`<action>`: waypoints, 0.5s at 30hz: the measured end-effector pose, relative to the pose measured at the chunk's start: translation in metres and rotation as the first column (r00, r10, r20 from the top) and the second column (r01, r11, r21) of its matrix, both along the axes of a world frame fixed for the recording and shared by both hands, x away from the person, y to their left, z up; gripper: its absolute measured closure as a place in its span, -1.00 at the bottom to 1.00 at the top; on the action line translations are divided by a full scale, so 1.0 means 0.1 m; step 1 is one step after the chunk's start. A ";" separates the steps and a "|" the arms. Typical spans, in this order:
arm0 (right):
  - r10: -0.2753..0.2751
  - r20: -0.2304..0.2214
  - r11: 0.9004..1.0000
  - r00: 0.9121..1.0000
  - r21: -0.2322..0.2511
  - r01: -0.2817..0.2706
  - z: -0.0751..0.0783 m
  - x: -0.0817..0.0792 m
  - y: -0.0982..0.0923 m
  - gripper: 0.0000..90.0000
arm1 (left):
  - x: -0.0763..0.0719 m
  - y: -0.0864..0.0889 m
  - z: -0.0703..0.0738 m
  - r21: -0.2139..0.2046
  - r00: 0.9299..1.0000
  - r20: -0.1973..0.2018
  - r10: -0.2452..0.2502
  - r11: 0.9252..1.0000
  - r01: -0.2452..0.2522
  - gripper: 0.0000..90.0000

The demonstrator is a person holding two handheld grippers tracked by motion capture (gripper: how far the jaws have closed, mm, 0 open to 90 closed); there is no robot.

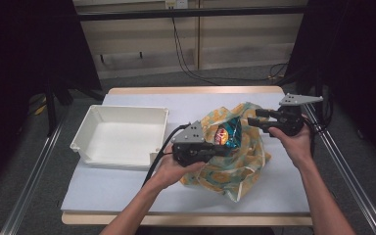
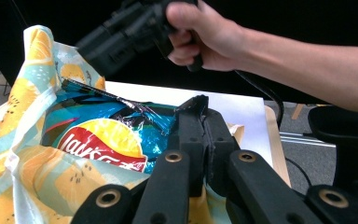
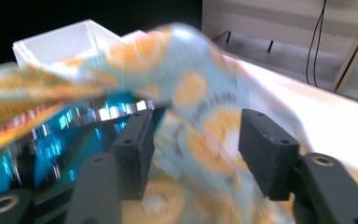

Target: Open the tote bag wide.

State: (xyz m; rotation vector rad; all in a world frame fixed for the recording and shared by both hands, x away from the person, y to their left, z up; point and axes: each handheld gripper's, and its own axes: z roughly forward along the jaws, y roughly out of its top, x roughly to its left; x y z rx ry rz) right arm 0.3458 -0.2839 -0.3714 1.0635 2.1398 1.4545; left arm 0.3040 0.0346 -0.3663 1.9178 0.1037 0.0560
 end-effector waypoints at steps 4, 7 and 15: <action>0.031 0.007 1.000 0.999 0.000 -0.031 0.10 0.07 0.13 -0.16 | -0.02 -0.01 -0.01 -0.003 1.000 0.000 0.001 1.000 -0.001 0.96; 0.060 0.003 0.998 0.998 -0.008 -0.060 0.13 0.13 0.27 -0.23 | -0.02 -0.01 -0.01 -0.002 1.000 -0.003 0.005 1.000 -0.005 0.96; 0.072 -0.030 0.997 0.997 -0.019 -0.073 0.03 0.39 0.49 0.30 | -0.07 0.04 -0.01 0.024 1.000 0.012 0.011 1.000 -0.011 0.95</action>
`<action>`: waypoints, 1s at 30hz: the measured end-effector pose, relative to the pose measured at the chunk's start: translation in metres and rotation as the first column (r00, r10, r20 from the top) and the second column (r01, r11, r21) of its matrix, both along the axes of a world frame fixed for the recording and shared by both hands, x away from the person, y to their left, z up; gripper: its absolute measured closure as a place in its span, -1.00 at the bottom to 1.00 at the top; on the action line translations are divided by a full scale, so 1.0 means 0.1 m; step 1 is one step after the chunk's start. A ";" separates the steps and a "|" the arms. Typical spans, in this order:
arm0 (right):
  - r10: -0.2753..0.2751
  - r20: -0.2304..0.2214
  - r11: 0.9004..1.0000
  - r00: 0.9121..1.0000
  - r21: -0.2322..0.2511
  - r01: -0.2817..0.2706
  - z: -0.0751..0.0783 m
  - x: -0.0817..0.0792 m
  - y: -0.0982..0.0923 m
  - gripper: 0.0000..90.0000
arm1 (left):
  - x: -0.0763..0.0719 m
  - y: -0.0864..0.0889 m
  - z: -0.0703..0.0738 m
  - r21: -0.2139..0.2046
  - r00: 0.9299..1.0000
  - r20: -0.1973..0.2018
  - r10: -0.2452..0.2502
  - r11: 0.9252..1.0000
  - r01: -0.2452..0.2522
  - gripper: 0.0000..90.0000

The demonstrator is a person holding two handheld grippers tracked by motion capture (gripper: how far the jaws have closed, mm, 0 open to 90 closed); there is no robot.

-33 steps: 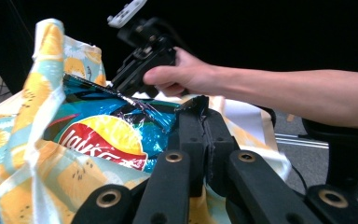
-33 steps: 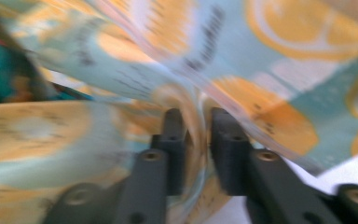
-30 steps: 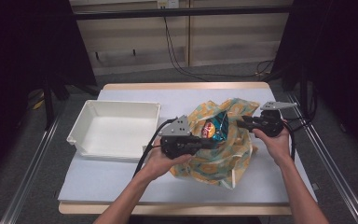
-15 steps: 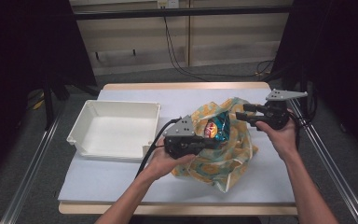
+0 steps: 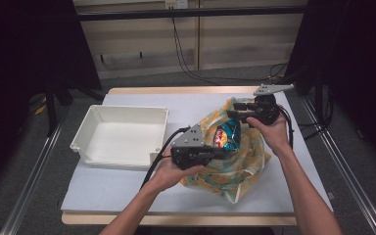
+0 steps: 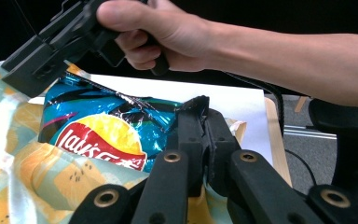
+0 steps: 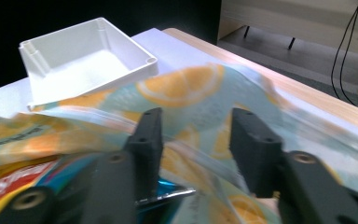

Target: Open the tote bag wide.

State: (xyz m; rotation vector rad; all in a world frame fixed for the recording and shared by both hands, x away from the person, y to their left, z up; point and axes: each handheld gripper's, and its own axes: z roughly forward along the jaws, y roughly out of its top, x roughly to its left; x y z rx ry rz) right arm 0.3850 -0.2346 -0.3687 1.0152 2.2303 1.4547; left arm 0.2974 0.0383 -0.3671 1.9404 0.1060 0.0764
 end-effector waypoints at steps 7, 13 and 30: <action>-0.074 -0.014 0.997 0.997 0.021 0.074 -0.11 0.10 -0.07 0.70 | 0.03 0.12 0.02 -0.014 1.000 -0.014 0.006 1.000 -0.006 0.95; -0.081 -0.037 0.996 0.996 0.023 0.082 -0.23 0.01 -0.17 0.41 | 0.09 0.18 0.04 -0.035 0.999 -0.023 0.036 0.999 -0.037 0.93; 0.058 -0.011 0.996 0.998 0.068 -0.057 -0.17 -0.74 -0.12 0.09 | 0.23 0.20 0.10 -0.014 0.988 -0.048 0.145 0.989 -0.146 0.50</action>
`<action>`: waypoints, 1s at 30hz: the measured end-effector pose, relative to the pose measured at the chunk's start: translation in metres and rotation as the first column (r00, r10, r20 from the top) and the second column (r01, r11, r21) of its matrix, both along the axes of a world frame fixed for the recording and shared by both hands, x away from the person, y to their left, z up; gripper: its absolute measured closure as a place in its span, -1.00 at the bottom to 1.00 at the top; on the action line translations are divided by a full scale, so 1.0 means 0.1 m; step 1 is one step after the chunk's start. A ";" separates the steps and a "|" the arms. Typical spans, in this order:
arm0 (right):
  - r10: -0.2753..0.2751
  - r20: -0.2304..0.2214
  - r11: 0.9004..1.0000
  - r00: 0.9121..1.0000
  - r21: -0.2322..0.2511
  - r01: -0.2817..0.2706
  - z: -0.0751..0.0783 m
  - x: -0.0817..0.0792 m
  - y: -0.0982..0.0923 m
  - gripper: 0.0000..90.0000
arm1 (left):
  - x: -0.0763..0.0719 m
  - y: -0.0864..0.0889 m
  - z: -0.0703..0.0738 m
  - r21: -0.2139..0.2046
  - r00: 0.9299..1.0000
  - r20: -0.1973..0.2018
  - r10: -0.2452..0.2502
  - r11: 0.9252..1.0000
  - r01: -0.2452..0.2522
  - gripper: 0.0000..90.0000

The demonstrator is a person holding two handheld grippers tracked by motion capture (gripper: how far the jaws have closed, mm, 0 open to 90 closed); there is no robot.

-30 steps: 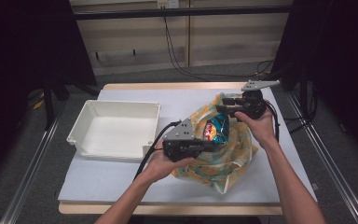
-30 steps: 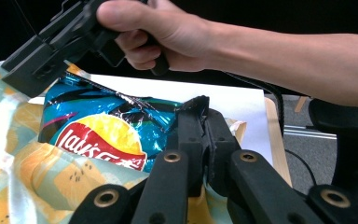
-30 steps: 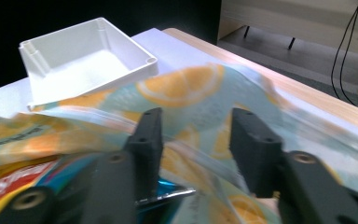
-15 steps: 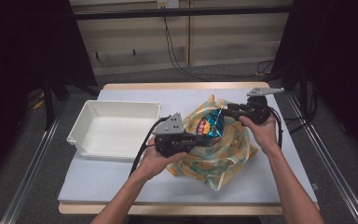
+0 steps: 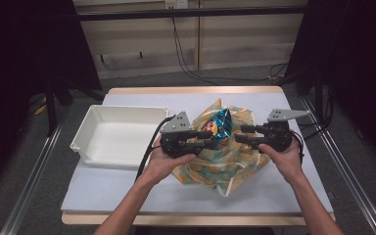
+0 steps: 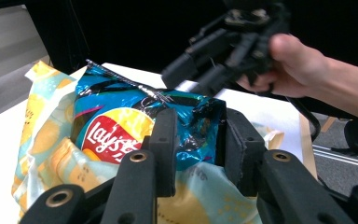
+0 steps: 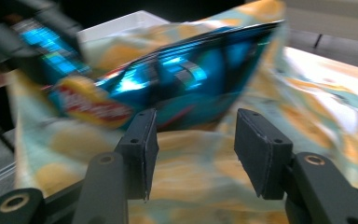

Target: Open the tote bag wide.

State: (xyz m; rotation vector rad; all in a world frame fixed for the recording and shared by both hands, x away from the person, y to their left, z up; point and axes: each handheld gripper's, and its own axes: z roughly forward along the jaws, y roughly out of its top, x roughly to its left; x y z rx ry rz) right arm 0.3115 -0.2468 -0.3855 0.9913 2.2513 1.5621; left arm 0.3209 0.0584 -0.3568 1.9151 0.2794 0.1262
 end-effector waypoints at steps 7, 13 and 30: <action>0.087 -0.014 0.996 0.996 -0.021 -0.087 -0.08 -0.20 0.20 0.06 | 0.02 -0.02 0.04 0.030 1.000 0.008 -0.008 1.000 0.008 0.72; 0.171 -0.006 0.985 0.985 0.000 -0.171 -0.07 -0.30 0.36 -0.14 | 0.04 -0.02 0.04 0.029 1.000 -0.018 -0.009 1.000 0.009 0.89; 0.245 -0.028 0.969 0.969 -0.025 -0.246 -0.29 -0.28 0.55 1.00 | 0.11 -0.03 0.14 -0.004 1.000 -0.031 0.007 1.000 -0.007 0.94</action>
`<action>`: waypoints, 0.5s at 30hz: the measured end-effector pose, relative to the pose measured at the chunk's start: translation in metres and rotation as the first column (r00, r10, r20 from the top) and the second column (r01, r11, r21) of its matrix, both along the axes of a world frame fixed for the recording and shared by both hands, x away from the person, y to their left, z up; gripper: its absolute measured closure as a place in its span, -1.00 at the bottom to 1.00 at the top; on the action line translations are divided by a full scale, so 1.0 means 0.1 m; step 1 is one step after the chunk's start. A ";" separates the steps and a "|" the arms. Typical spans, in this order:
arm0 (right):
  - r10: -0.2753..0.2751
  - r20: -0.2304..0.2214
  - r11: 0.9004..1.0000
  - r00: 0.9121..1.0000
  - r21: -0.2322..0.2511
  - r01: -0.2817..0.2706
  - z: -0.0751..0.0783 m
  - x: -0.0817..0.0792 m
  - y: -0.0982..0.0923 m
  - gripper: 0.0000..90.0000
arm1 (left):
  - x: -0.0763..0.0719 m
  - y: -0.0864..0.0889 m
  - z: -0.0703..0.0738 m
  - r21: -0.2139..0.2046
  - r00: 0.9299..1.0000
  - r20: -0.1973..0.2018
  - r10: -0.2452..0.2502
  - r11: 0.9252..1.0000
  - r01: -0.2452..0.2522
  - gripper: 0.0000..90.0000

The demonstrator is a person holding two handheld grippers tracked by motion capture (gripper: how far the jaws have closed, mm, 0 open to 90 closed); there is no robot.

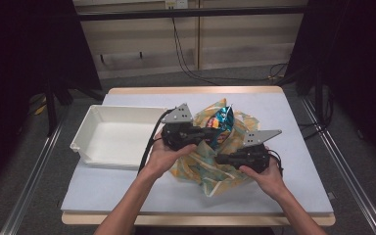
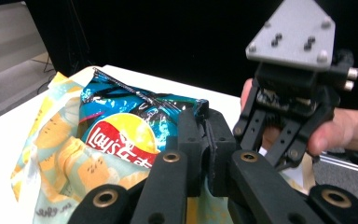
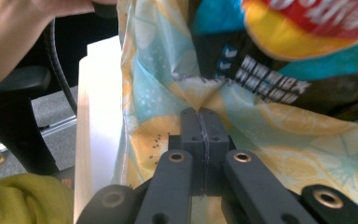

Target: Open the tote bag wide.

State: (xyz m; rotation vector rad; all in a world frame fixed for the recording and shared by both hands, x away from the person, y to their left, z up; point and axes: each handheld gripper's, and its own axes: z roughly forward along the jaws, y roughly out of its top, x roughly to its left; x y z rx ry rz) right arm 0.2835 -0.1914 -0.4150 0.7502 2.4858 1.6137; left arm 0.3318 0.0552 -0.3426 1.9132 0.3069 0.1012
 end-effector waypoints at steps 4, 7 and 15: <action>0.007 -0.006 0.999 1.000 -0.032 -0.007 -0.05 -0.01 0.02 1.00 | 0.05 0.03 0.05 -0.033 1.000 -0.005 0.010 0.999 -0.010 0.96; 0.012 -0.014 0.999 1.000 -0.040 -0.013 -0.10 -0.01 0.03 1.00 | 0.08 0.03 0.09 -0.039 1.000 -0.003 0.003 0.999 -0.003 0.97; -0.001 -0.034 0.998 0.999 -0.064 -0.001 -0.22 -0.02 -0.03 1.00 | 0.13 0.00 0.18 -0.067 1.000 0.001 0.010 0.998 -0.010 0.99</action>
